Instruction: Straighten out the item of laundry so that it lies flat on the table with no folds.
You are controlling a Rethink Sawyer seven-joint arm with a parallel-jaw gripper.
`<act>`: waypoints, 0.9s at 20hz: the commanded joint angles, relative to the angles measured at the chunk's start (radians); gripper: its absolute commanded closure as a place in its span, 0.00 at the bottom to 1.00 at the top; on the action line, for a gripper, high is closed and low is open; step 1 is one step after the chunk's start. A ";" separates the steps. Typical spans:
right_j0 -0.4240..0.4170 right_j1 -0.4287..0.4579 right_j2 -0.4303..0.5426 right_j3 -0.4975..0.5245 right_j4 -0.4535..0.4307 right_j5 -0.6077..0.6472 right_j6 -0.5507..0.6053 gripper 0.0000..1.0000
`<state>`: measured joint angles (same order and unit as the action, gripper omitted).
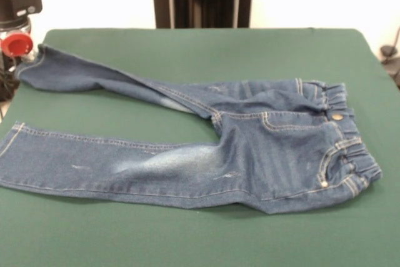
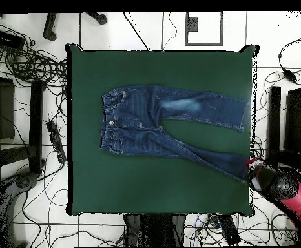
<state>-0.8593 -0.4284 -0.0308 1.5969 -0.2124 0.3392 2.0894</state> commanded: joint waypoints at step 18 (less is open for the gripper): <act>0.269 0.004 -0.091 0.054 -0.002 -0.008 0.126 1.00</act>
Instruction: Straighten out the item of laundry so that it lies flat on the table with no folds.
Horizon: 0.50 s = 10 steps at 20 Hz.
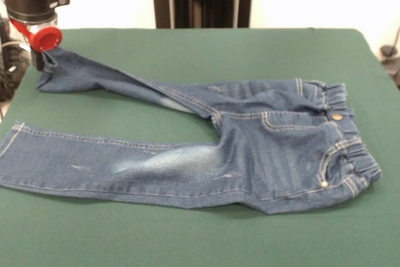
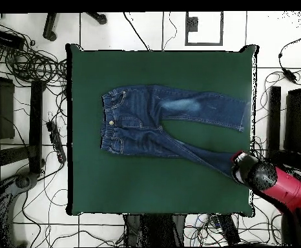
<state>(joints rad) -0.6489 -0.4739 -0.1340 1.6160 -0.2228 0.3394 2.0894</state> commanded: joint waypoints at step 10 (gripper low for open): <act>0.098 0.060 -0.004 0.026 0.040 0.013 0.154 1.00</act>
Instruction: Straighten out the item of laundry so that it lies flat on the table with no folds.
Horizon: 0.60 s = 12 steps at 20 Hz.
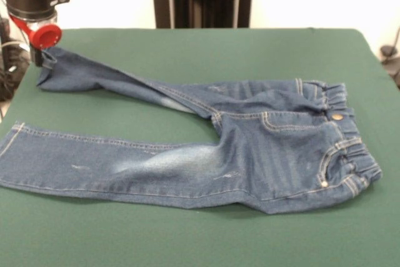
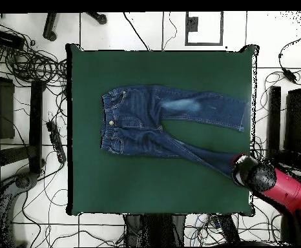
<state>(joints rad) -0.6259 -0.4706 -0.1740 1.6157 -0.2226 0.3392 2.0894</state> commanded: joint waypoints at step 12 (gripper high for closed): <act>0.106 0.080 0.014 -0.007 0.038 0.152 0.102 1.00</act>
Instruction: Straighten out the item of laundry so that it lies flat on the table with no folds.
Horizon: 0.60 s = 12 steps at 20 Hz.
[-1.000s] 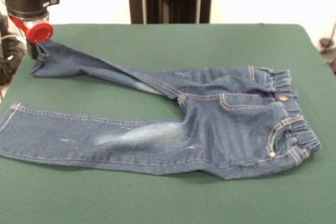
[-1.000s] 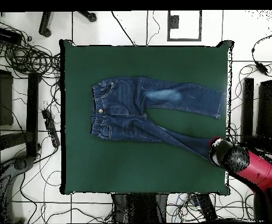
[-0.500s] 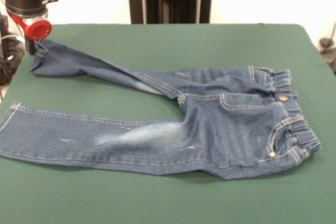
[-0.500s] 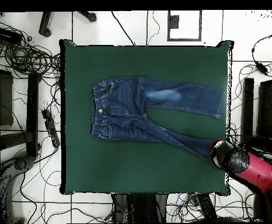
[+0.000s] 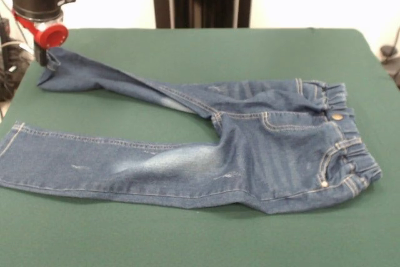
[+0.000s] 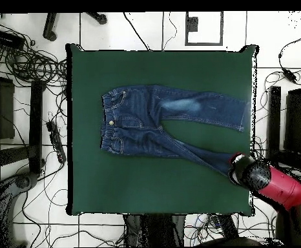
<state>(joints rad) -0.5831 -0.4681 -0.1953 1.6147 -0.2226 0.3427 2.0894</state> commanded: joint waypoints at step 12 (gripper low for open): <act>0.056 0.072 0.046 -0.016 0.040 0.199 0.088 0.00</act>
<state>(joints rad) -0.5725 -0.4679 -0.2083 1.6082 -0.2226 0.4254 2.0894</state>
